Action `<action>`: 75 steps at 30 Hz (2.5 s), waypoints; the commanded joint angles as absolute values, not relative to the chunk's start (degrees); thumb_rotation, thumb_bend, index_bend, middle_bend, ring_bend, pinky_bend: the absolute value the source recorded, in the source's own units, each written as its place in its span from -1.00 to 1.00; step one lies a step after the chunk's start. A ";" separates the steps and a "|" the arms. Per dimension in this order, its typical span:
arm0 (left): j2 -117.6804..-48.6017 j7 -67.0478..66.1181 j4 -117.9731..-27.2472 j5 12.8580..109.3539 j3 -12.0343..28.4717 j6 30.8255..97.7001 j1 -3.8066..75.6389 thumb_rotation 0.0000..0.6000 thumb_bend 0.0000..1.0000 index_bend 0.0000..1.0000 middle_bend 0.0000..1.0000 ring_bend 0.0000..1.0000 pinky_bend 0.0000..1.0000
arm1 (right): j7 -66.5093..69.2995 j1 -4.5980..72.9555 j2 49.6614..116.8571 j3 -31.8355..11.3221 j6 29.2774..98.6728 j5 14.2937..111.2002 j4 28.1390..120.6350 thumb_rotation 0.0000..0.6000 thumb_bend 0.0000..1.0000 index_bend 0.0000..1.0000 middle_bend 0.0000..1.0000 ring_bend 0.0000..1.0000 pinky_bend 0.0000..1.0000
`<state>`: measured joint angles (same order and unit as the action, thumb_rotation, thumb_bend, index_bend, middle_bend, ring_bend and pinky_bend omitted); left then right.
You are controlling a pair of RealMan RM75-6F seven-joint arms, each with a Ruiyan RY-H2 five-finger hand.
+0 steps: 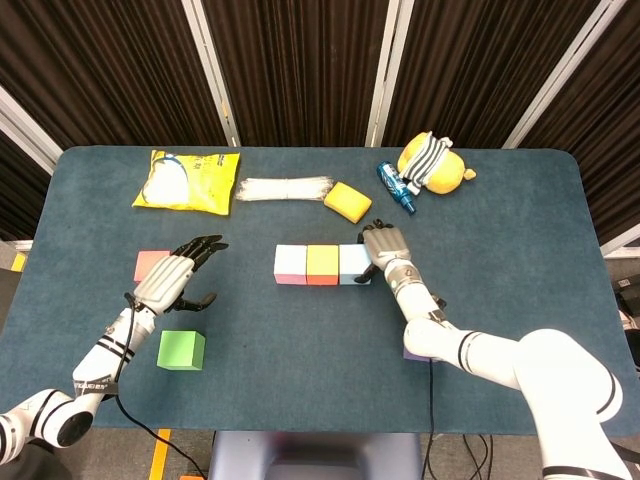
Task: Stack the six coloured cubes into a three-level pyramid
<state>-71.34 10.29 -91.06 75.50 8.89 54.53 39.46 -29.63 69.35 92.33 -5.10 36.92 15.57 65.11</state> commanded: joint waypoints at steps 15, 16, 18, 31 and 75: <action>-71.75 11.57 -90.04 76.08 8.84 53.85 39.56 1.00 -0.30 -0.74 -0.91 -1.00 -0.72 | -30.70 69.97 93.18 -6.08 36.87 14.34 64.72 0.76 -0.62 -0.05 -0.47 -0.77 -0.49; -71.75 11.59 -90.02 76.09 8.85 53.85 39.56 1.00 -0.30 -0.74 -0.91 -1.00 -0.72 | -30.73 69.98 93.20 -6.08 36.87 14.33 64.71 0.76 -0.62 -0.05 -0.47 -0.77 -0.49; -71.77 11.64 -89.94 76.14 8.84 53.85 39.54 1.00 -0.30 -0.74 -0.91 -1.00 -0.72 | -30.83 70.04 93.32 -6.13 36.87 14.29 64.66 0.76 -0.62 -0.05 -0.47 -0.77 -0.49; -72.22 12.37 -89.20 76.68 8.75 53.71 39.57 1.00 -0.30 -0.74 -0.91 -1.00 -0.72 | -33.03 70.93 94.29 -6.31 38.08 11.28 65.12 0.77 -0.62 -0.43 -0.48 -0.80 -0.70; -71.20 10.33 -89.04 74.40 8.80 53.24 38.75 1.00 -0.30 -0.74 -0.92 -1.00 -0.72 | -32.08 70.05 94.39 -6.24 34.14 17.09 58.13 0.77 -0.62 -1.00 -0.90 -1.00 -0.94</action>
